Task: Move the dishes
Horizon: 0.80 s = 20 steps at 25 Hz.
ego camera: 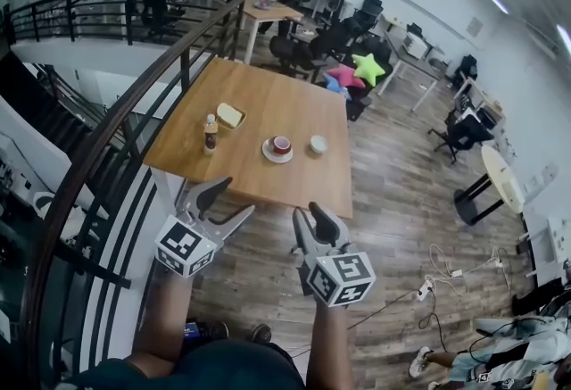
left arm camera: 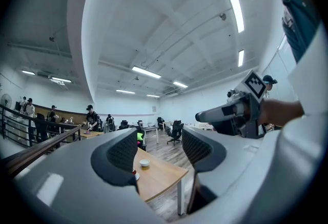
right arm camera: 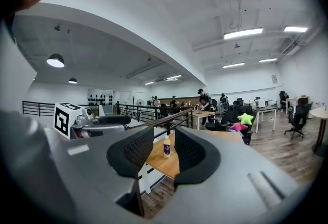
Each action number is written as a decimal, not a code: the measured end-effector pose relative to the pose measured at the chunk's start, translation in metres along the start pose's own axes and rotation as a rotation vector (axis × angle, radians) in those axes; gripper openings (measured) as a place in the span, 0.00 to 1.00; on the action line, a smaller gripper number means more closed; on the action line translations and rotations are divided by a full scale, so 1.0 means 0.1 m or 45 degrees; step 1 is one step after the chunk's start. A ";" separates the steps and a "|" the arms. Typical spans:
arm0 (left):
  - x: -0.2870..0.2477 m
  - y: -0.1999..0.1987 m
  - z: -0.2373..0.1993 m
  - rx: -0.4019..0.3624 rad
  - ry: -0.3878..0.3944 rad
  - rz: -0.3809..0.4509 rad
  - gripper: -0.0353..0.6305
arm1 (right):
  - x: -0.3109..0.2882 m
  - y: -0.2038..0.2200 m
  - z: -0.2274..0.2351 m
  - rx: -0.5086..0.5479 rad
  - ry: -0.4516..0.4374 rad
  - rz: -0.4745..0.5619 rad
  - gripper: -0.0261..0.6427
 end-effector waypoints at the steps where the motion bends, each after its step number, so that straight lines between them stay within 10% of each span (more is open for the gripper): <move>1: 0.01 0.01 -0.02 0.004 0.002 0.002 0.44 | -0.01 0.00 -0.02 0.000 0.002 -0.002 0.20; 20: -0.08 0.04 -0.44 -0.007 -0.052 -0.024 0.44 | -0.52 -0.11 0.20 -0.041 -0.017 0.023 0.20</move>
Point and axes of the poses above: the fingertips, and each gripper's own axes: x backward along the fingers, z to its right, y out of its underside, the point moved 7 cm from there along x, backward along the fingers, and after that the axes turned 15 degrees about y, right-handed, at the moved point
